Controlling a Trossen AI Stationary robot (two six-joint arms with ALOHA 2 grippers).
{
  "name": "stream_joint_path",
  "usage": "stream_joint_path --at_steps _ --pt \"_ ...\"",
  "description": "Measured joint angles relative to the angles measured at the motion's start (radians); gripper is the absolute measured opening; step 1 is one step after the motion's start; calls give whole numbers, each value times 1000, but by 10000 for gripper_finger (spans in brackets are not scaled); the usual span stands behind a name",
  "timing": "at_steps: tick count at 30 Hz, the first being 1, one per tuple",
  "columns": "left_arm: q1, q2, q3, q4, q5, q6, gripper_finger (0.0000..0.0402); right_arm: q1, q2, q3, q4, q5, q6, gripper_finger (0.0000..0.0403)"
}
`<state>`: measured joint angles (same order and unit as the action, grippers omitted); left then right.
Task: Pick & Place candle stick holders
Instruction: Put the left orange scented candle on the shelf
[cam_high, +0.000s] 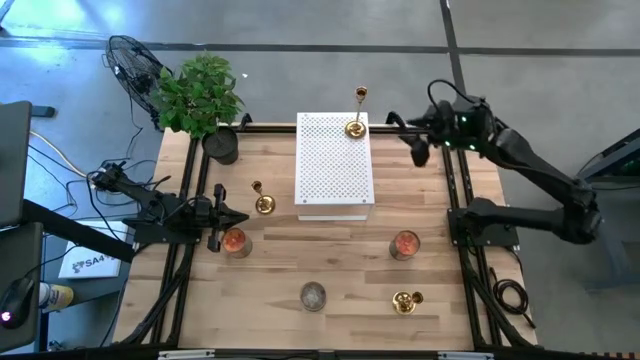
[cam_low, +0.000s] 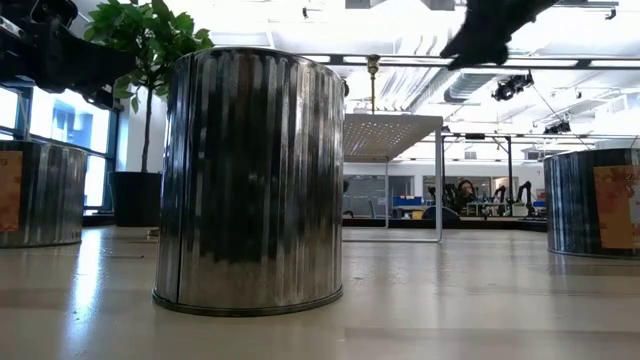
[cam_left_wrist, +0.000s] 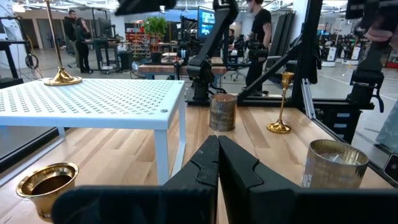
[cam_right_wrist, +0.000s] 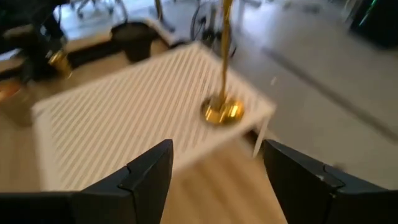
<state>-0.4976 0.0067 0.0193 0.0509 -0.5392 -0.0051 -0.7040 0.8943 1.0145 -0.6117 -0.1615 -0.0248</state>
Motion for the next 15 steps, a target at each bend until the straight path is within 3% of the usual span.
stream_joint_path --at_steps 7,15 --pt "0 0 0 0 0 0 1 31 -100 -95 -167 -125 93 244" --pt "0 0 0 0 0 0 1 135 -216 -311 -27 -97 183 244"
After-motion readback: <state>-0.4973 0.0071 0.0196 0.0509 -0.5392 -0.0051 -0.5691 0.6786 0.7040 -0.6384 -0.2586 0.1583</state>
